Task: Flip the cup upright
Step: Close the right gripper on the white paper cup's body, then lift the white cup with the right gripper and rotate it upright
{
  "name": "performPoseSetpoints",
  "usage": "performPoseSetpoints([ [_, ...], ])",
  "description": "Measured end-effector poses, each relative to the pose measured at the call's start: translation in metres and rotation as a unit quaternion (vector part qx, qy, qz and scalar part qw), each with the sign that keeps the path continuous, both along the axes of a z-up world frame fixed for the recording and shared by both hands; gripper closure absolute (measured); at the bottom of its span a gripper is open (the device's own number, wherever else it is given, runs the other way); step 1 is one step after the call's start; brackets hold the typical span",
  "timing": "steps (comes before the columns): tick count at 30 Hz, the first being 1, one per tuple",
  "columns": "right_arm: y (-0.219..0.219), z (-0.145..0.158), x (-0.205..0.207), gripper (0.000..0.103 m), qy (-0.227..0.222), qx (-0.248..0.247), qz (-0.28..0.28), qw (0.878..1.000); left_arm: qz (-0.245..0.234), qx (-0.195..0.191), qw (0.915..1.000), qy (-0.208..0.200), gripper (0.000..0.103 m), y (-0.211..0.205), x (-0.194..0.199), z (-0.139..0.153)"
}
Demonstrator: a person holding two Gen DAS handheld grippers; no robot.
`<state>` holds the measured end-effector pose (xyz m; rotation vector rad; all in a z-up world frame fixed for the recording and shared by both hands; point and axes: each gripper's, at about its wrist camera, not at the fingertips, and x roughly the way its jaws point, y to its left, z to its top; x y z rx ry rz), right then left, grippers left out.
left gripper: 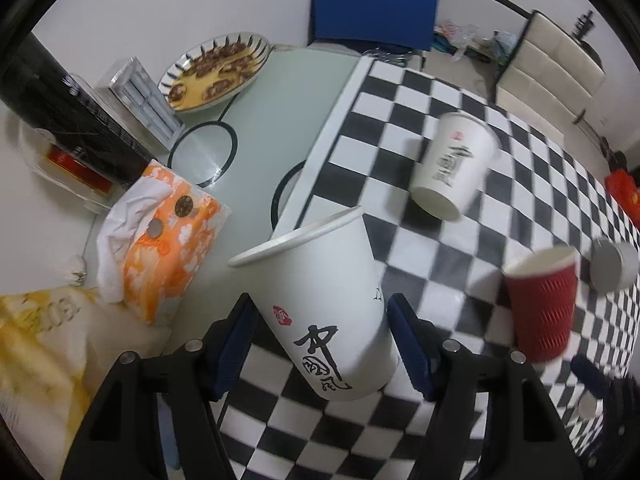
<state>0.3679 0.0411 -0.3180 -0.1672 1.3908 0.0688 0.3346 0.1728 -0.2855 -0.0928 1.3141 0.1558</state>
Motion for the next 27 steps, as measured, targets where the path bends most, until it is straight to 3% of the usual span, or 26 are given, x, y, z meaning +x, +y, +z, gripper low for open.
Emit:
performPoseSetpoints([
  [9, -0.059, 0.025, -0.049, 0.012, -0.005, 0.019, -0.039, 0.999, -0.056, -0.016, 0.9983, -0.007, 0.039, -0.054, -0.053, 0.035],
  [15, -0.13, 0.015, -0.109, 0.012, 0.018, 0.022, -0.085, 0.996, -0.114, -0.04, 0.9923, 0.027, 0.039, -0.111, -0.104, 0.028],
  [21, -0.206, -0.012, -0.168, 0.012, 0.057, 0.024, -0.142, 0.988, -0.183, -0.062, 0.9777, 0.083, 0.039, -0.188, -0.144, -0.003],
  [27, -0.278, -0.037, -0.213, 0.012, 0.084, 0.011, -0.202, 0.976, -0.257, -0.07, 0.9567, 0.118, 0.039, -0.262, -0.163, -0.036],
])
